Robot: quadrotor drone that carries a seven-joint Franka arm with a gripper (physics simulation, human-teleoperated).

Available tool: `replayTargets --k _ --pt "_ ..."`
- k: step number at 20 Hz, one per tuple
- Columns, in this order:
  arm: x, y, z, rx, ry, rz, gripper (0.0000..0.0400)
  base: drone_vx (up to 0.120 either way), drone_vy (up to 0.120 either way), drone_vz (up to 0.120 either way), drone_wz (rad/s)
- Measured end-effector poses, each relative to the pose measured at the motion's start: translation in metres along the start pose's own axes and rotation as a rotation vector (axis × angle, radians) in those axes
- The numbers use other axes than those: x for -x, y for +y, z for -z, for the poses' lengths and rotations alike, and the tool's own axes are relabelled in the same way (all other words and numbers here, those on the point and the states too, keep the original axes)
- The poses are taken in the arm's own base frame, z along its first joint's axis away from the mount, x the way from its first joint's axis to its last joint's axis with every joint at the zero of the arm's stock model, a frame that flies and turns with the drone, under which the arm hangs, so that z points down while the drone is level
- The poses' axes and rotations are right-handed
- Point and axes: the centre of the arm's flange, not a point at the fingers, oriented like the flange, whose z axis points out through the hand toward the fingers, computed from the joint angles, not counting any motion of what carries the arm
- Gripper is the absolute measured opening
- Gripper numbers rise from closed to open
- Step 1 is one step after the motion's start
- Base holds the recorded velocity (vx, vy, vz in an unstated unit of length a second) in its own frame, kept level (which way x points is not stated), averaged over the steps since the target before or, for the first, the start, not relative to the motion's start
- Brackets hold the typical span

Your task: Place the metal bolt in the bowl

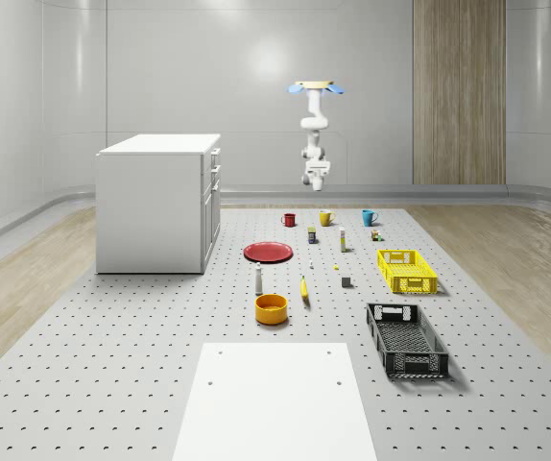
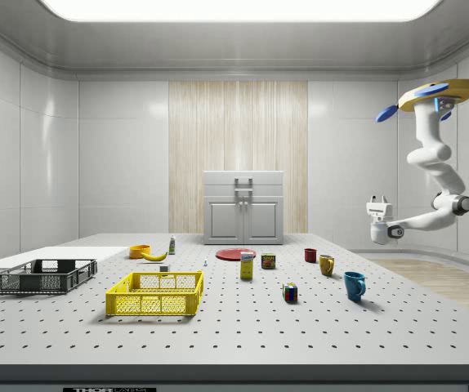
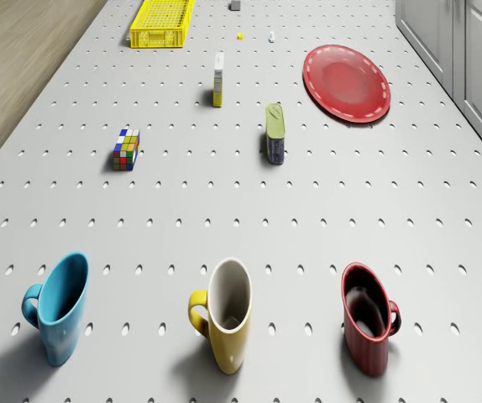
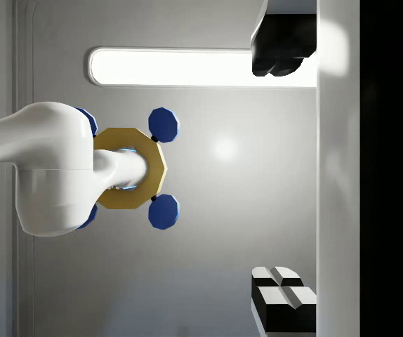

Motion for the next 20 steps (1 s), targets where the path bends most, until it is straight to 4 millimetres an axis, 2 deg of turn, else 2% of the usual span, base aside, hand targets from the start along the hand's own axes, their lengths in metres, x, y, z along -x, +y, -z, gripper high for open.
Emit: replayTargets --k 19,20 --pt "0.0020 0.0000 0.0003 0.000 0.020 0.000 0.0400 0.120 -0.120 0.000 0.000" --pt "0.0022 -0.0001 0.0003 0.001 0.022 0.000 0.0400 0.000 -0.120 0.000 0.000"
